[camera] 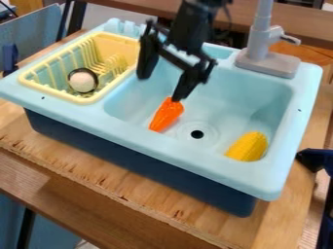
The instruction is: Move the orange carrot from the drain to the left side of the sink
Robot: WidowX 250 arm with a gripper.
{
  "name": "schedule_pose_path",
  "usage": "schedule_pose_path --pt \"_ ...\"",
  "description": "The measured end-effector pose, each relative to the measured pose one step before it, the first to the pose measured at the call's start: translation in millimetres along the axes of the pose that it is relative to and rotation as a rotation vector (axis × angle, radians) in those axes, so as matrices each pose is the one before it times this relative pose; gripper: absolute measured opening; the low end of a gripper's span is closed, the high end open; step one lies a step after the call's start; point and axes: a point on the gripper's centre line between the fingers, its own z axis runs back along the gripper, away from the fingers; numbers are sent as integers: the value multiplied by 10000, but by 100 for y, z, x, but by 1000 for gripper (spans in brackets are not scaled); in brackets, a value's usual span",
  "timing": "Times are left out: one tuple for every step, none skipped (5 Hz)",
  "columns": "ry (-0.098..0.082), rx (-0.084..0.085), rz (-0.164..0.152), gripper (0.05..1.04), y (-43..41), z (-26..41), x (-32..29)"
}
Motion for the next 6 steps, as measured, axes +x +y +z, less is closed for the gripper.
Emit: schedule_pose_path --pt "-108 320 40 1001 -11 1590 -773" --pt "-1134 -456 -108 1001 423 2026 -1879" --pt "-847 -1380 -101 1001 477 -1756 -1784" --pt "147 -1199 -593 1001 275 -1744 -641" --pt "0 0 -46 1001 0 0 0" --pt "-15 2 16 1001 5 38 30"
